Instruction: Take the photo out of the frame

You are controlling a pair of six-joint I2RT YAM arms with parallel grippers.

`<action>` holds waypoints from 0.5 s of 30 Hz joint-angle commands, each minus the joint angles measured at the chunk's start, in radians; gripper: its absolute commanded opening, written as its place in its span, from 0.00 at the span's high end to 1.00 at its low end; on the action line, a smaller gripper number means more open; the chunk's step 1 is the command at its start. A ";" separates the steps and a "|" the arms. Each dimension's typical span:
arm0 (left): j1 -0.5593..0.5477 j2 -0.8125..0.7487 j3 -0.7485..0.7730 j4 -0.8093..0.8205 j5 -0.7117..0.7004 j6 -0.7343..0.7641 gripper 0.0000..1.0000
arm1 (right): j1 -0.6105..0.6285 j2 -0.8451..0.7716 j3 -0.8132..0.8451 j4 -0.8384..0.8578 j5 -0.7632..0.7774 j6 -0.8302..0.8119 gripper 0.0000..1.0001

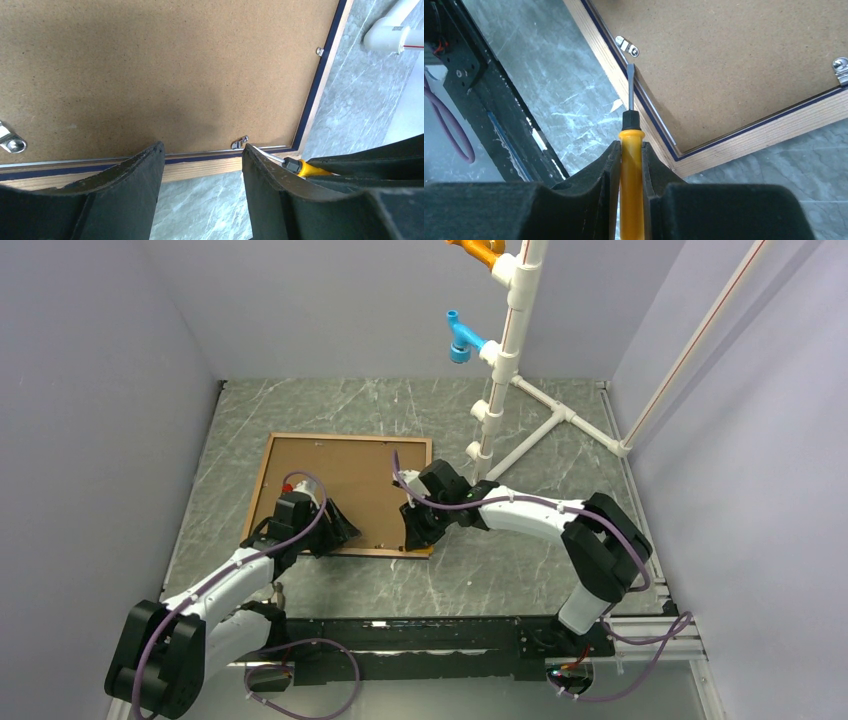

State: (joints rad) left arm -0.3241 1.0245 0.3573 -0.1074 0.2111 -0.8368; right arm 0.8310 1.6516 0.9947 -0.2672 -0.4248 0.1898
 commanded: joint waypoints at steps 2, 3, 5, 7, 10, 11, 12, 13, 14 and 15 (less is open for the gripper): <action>0.000 0.013 -0.021 -0.026 0.013 -0.012 0.37 | 0.001 0.039 0.042 -0.026 -0.083 -0.050 1.00; -0.001 0.014 -0.020 -0.026 0.013 -0.012 0.37 | 0.001 0.047 0.044 -0.016 -0.084 -0.044 1.00; -0.001 0.013 -0.021 -0.025 0.015 -0.012 0.37 | 0.000 0.064 0.048 0.010 -0.082 -0.030 1.00; -0.001 0.009 -0.023 -0.028 0.016 -0.013 0.36 | 0.003 0.068 0.044 0.043 -0.059 -0.008 1.00; -0.001 0.001 -0.025 -0.034 0.015 -0.012 0.37 | 0.004 0.061 0.030 0.091 -0.010 0.026 1.00; -0.001 0.000 -0.026 -0.035 0.014 -0.010 0.37 | 0.004 0.060 0.028 0.101 -0.005 0.036 1.00; -0.001 -0.002 -0.026 -0.037 0.014 -0.010 0.37 | 0.005 0.062 0.028 0.107 -0.002 0.042 1.00; -0.001 -0.004 -0.027 -0.037 0.015 -0.010 0.37 | 0.006 0.067 0.031 0.109 0.004 0.051 1.00; -0.001 -0.006 -0.027 -0.038 0.016 -0.011 0.36 | 0.006 0.070 0.035 0.107 0.017 0.056 1.00; -0.001 -0.008 -0.027 -0.038 0.016 -0.012 0.37 | 0.009 0.073 0.037 0.104 0.037 0.060 1.00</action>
State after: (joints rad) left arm -0.3241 1.0248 0.3515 -0.0952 0.2127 -0.8368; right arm 0.8333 1.7168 1.0073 -0.2176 -0.4442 0.2115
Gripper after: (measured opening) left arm 0.633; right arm 0.196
